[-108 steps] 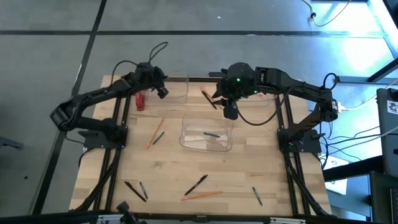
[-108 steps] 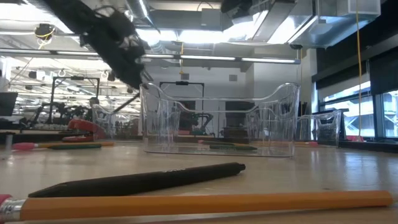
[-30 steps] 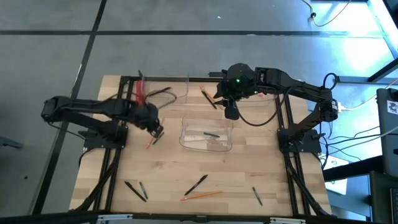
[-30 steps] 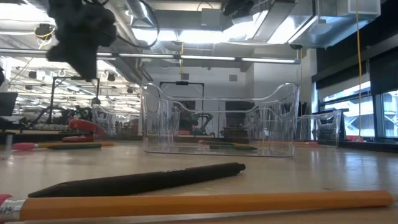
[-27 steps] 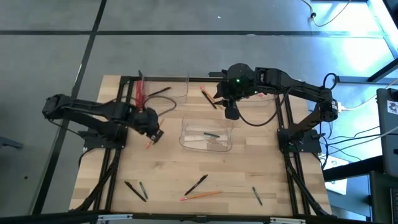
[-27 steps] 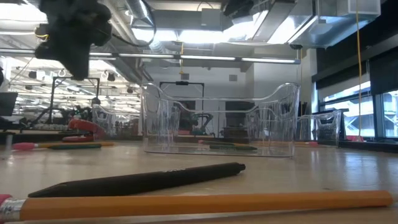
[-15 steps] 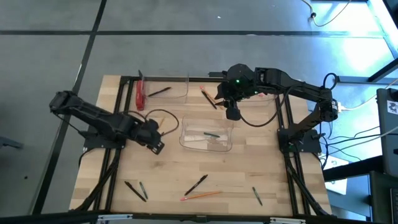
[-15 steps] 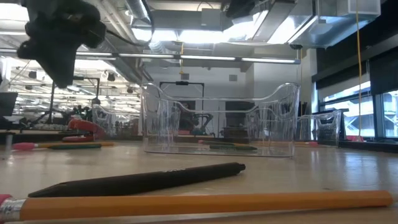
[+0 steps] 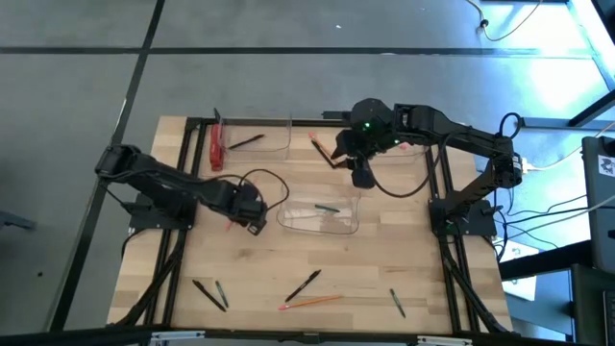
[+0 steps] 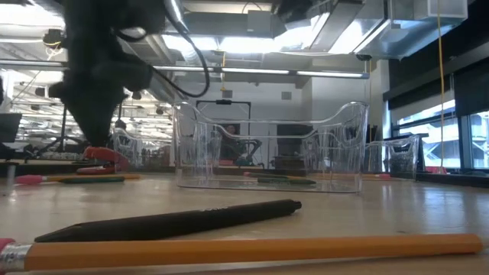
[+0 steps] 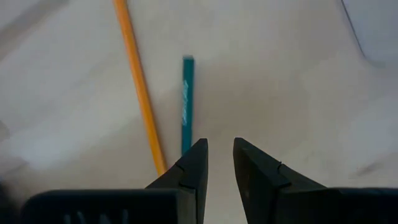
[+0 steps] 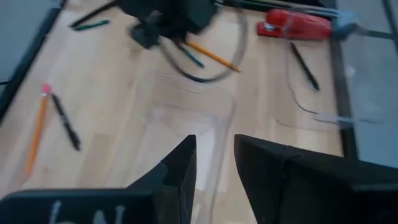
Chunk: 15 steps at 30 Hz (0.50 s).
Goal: Sort crayons/erasers/pens/pencils in bins
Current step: Put the green crayon into the middle transparent bin
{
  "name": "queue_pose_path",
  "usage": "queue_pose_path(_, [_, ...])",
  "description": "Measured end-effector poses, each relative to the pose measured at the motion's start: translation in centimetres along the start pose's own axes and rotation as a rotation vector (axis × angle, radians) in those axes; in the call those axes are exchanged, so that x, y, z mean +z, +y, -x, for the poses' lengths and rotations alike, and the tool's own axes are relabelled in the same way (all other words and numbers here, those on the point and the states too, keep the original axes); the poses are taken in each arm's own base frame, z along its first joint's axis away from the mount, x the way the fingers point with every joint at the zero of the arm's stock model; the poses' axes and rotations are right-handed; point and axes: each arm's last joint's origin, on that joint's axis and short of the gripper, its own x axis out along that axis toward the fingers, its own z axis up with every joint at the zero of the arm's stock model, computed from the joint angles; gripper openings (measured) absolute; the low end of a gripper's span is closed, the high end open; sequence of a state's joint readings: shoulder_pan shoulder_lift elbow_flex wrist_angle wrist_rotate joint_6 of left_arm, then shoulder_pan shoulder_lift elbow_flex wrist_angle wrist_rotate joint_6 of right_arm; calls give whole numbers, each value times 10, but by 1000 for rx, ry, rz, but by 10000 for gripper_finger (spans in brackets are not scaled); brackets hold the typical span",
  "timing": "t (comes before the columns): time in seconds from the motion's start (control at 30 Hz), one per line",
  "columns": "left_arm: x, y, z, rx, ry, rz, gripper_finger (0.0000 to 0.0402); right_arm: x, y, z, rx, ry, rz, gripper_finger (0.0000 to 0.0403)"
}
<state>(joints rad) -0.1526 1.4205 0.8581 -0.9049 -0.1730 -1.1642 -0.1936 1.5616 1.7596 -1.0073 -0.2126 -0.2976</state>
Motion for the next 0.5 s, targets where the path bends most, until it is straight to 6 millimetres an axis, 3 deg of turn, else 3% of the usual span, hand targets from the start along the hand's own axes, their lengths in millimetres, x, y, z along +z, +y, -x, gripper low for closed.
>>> queue_pose_path(0.27, [22, 8, -5, -7, -16, 2, 69, -2, 2, 0, 49, 13, -3, 112])
queue_pose_path(0.5, [19, 13, -21, -40, -13, 17, 69, -4, 7, 1, 186, 5, 20, 112])
